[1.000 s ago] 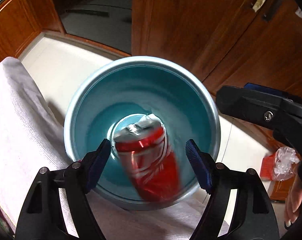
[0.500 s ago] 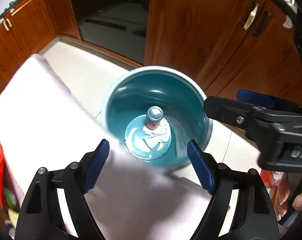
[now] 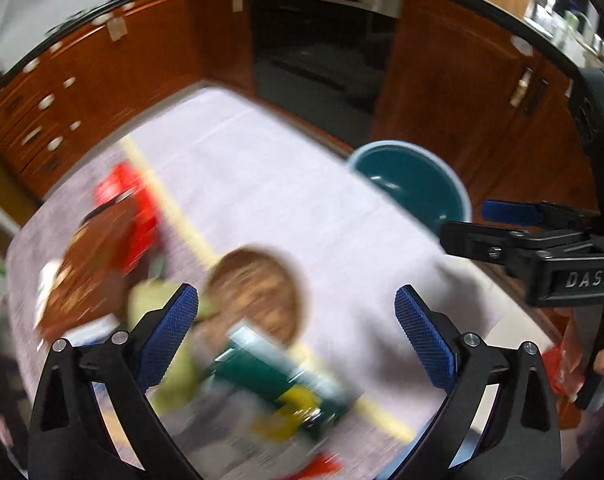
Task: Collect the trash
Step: 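Grasp the orange wrapper with the left gripper while the right gripper grasps the silver-green bag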
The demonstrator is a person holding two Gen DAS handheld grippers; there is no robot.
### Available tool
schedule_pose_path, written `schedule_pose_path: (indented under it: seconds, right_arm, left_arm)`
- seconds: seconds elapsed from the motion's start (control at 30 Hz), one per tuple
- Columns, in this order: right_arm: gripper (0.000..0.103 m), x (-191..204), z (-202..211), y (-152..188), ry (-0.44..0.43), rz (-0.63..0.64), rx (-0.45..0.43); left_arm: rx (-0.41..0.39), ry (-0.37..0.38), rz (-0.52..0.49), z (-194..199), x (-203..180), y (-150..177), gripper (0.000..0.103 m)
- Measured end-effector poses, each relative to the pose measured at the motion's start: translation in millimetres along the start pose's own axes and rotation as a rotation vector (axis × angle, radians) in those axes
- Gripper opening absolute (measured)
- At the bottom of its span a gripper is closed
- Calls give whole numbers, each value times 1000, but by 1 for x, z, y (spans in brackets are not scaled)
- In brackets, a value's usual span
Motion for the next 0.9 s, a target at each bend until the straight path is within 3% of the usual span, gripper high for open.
schedule_pose_path:
  seconds: [0.2, 0.43, 0.9]
  right_arm:
    - [90, 50, -18, 35, -14, 85, 79]
    - [90, 86, -46, 73, -26, 152, 174]
    - [90, 102, -99, 105, -66, 136, 288]
  left_arm:
    - [28, -57, 82, 15, 52, 64, 99]
    - [56, -13, 159, 12, 61, 126, 99]
    - [61, 128, 196, 3, 41, 174, 99]
Point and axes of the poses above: each gripper's, at about its wrist camera, not at the fingertips, and z roughly against the way its jaws point, x to its left, y to its underside, the point moved 5 cm from there along -z, roughly the way its jaws point, and after that the axes turned 11 degrees about -z, right-handed, at the moved point
